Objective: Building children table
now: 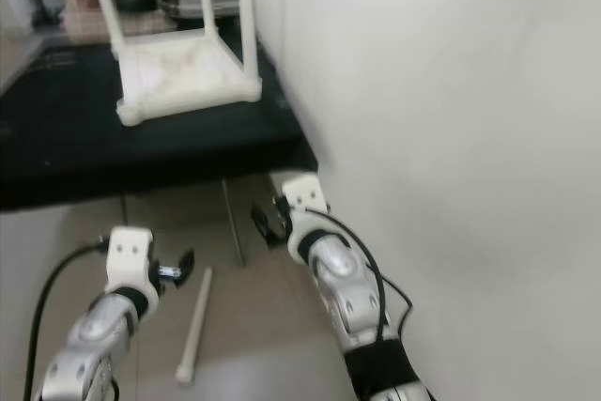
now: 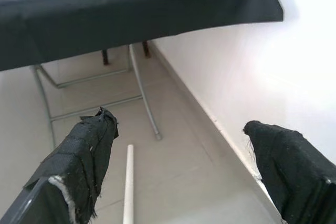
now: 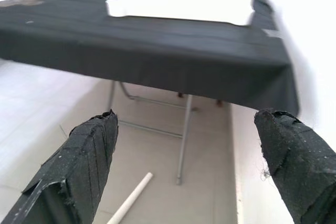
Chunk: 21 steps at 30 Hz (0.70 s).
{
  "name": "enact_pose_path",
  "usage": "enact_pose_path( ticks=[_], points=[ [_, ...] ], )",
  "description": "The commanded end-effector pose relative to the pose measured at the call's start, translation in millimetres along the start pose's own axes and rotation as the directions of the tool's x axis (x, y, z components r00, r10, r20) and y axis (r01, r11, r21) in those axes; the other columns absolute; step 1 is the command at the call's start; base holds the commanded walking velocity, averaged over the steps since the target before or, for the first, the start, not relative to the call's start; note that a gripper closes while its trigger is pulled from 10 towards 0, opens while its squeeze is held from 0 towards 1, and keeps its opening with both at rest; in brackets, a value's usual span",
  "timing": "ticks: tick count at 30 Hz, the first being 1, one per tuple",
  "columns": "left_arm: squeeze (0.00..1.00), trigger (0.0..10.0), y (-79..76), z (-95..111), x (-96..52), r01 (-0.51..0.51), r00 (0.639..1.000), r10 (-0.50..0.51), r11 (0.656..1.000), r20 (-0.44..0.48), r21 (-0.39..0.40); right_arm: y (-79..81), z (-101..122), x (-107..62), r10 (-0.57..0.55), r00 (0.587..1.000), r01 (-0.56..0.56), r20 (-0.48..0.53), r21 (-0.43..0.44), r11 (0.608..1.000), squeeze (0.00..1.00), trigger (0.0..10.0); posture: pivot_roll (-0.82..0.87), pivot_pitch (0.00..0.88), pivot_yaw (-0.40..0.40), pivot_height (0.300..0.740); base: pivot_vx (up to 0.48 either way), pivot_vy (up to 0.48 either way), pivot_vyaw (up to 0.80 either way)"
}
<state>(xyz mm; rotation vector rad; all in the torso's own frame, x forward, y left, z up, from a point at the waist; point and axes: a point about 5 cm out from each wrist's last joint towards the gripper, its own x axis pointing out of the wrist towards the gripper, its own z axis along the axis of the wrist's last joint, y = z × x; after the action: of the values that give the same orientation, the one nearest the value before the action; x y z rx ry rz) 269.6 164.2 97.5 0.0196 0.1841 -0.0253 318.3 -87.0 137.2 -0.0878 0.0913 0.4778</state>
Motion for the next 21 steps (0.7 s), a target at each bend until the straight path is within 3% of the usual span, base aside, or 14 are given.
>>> enact_pose_path(
  ticks=[1,12,16,21],
  points=[
    [0.0,10.0,6.6,-0.4,-1.1,-0.021,1.0,0.021,1.0,0.003,0.009,5.1,2.0,1.1,0.023,1.0,-0.023,0.01,-0.025,0.999,0.0,10.0,0.08,0.0,-0.02,0.74,0.0,0.0,0.8],
    [0.0,10.0,6.5,0.3,-0.7,-0.024,1.0,0.024,1.0,0.006,0.011,4.0,1.4,0.9,0.011,1.0,-0.011,0.01,-0.028,1.0,0.0,10.0,0.08,0.0,-0.02,0.74,0.0,0.0,0.78],
    [0.0,10.0,9.6,1.1,-3.2,-0.038,0.999,0.038,0.999,0.018,-0.007,-14.8,-3.1,-2.0,-0.129,0.992,0.129,-0.003,0.025,0.991,0.0,10.0,0.08,0.0,-0.026,0.74,0.0,0.0,0.0],
    [0.0,10.0,9.9,2.3,-4.0,-0.038,0.999,0.038,0.999,0.025,-0.031,-22.3,-4.3,-5.7,-0.175,0.985,0.175,0.001,0.023,0.984,0.0,10.0,0.08,0.0,-0.027,0.74,0.0,0.0,0.0]
  ],
)
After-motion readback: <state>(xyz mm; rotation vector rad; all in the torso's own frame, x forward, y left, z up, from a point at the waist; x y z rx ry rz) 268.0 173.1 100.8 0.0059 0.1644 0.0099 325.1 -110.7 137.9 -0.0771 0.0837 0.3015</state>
